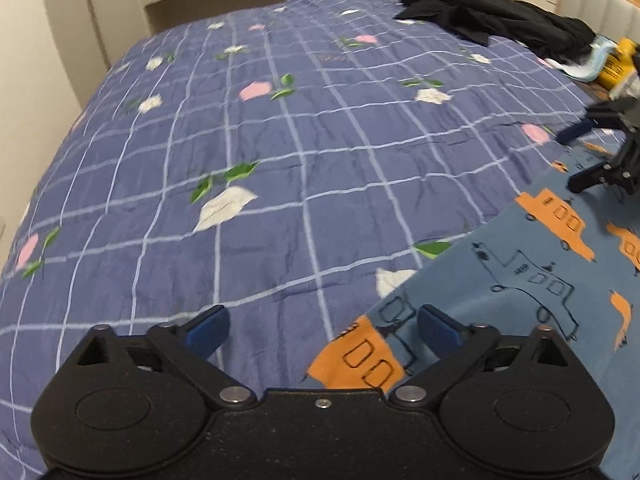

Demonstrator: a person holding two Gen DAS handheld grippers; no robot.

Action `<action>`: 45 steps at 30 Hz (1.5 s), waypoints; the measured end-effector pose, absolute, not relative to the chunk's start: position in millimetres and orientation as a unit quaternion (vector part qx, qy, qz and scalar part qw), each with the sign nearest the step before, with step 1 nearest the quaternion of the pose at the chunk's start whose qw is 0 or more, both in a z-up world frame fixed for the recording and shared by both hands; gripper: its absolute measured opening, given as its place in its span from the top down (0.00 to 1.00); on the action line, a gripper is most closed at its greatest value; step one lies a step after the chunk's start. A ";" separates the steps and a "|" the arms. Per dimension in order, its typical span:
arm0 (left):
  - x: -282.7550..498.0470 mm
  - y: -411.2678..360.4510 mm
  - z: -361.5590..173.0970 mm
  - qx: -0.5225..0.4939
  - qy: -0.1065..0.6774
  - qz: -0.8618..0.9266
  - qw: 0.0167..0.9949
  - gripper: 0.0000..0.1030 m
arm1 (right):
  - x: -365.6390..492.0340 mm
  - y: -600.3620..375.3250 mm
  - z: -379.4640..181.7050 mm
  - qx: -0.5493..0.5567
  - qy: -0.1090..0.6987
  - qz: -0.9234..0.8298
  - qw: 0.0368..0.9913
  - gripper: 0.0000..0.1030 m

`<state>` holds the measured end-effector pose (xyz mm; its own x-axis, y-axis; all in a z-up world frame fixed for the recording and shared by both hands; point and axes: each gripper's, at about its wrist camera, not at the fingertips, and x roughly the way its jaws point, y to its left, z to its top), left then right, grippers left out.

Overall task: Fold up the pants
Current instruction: 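Grasp the pants edge with the left tool while the right tool grasps the other end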

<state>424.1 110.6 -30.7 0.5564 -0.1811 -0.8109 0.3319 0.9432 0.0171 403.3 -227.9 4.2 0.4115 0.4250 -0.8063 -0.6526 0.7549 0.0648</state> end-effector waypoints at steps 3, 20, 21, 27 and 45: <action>427.1 114.9 -33.8 0.073 0.463 -0.150 0.871 0.17 | 404.3 -230.2 5.8 -0.123 0.428 0.322 0.835 0.15; 414.8 106.7 -24.0 0.084 0.475 -0.190 0.855 0.99 | 380.6 -195.1 19.0 -0.220 0.428 0.343 0.806 0.97; 413.4 106.9 -19.9 0.086 0.466 -0.184 0.861 0.99 | 379.4 -192.4 21.5 -0.227 0.423 0.337 0.810 0.97; 417.5 106.6 9.9 0.109 0.400 -0.137 0.900 1.00 | 388.2 -176.0 44.6 -0.263 0.373 0.294 0.840 0.97; 455.7 126.2 -20.1 0.089 0.425 -0.095 0.896 1.00 | 454.0 -137.2 24.1 -0.267 0.378 0.280 0.841 0.98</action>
